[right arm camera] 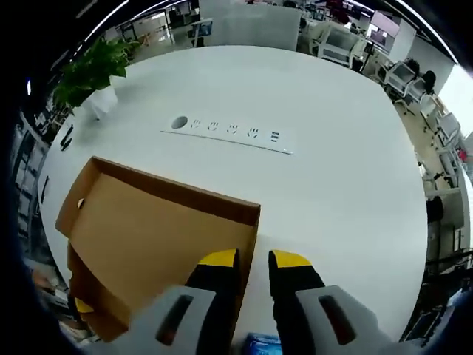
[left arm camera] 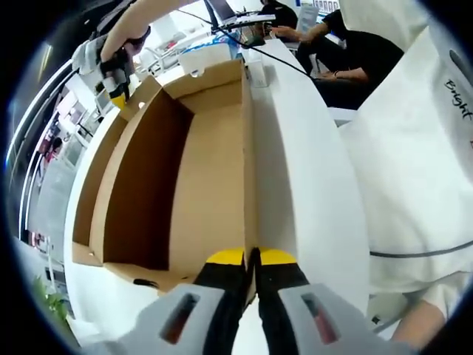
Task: Operate the shoe box by opening the lid, removing the specified soft item, and placing it in the target area until the item is outside and the box remains undamaged.
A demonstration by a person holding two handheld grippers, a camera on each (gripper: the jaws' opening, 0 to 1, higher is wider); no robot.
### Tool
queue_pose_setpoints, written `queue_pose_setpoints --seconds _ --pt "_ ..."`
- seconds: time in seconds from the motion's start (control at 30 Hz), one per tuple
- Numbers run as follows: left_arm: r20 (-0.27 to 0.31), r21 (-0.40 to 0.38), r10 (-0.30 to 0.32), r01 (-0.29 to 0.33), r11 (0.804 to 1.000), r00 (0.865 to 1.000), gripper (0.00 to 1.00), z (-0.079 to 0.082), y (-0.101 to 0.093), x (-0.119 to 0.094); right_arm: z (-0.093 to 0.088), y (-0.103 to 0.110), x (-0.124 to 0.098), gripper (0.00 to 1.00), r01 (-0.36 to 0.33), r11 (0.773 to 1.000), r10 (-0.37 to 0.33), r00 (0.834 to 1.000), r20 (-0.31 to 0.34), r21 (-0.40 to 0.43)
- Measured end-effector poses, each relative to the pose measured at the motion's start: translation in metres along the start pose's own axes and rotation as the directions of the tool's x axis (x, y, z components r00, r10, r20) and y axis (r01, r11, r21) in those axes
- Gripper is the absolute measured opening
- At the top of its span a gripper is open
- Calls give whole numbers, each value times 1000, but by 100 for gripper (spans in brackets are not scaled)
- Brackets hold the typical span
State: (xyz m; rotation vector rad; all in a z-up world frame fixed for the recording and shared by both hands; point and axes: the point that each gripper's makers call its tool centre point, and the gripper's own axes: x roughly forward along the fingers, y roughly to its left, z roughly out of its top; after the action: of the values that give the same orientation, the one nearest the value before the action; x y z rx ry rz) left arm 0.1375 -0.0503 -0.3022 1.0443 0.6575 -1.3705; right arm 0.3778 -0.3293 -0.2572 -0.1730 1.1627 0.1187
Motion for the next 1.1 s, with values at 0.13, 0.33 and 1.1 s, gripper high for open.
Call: queue_pose_setpoints --seconds 0.13,0.33,1.1 --pt "2 0 -2 2 1000 1000 3 0 0 0 6 -1 5 15 -2 1000 2 1000 9 10" --pt "4 -11 -7 7 1000 1000 3 0 0 0 12 -6 21 14 -19 1000 19 999 -30 -3" --pt "0 -85 -39 39 996 999 3 0 3 0 29 5 3 2 64 990 -47 990 136 -123"
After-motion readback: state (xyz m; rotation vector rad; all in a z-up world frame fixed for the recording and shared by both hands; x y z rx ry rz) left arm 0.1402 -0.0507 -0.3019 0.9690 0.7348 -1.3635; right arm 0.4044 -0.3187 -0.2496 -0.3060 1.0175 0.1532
